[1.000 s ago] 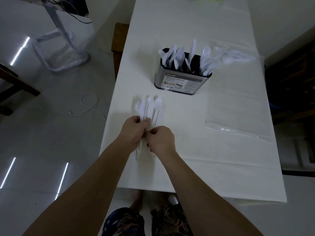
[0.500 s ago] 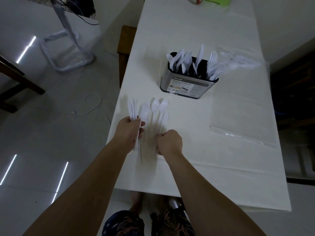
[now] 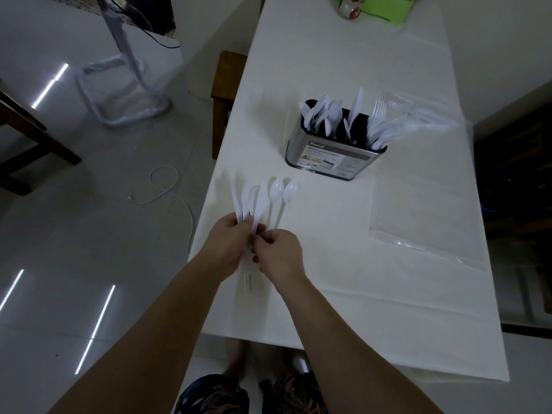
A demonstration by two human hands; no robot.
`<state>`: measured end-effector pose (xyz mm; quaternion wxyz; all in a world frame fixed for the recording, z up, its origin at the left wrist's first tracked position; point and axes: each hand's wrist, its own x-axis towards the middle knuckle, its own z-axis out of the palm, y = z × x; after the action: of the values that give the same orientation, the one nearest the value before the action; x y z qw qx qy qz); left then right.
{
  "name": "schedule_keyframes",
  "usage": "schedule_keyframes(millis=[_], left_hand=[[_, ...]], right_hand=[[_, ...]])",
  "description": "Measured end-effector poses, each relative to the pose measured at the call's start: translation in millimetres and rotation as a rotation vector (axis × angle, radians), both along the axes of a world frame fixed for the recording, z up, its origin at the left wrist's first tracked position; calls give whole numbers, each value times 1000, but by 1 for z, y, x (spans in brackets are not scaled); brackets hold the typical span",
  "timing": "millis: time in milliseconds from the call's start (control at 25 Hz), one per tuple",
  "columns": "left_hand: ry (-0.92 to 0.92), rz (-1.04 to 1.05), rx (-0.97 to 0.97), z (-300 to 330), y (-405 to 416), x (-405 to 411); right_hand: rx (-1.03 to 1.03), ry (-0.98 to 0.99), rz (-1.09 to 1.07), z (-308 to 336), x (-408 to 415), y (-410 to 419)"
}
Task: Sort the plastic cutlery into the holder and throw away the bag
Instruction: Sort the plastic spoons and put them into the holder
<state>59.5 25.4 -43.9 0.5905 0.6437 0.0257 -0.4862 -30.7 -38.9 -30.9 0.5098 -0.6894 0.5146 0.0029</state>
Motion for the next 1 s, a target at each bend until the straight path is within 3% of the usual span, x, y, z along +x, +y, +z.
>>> schedule_keyframes(millis=[160,320,600,760,880,1000], left_hand=[[-45,115,38,-5,13,8],[-11,329,119,-1,18,15],[4,333,145,0,32,16],[0,316,159,0,35,13],[-6,259,183,-3,35,9],[-15,235,184,-4,33,6]], right_hand=[[-45,2,84,0,10,10],[-314,265,139,-12,-1,20],[-403,407,270,-23,3,33],[-273,295,209,-13,2,28],[-116,145,36,-8,0,30],[-47,115,-93,-6,-4,28]])
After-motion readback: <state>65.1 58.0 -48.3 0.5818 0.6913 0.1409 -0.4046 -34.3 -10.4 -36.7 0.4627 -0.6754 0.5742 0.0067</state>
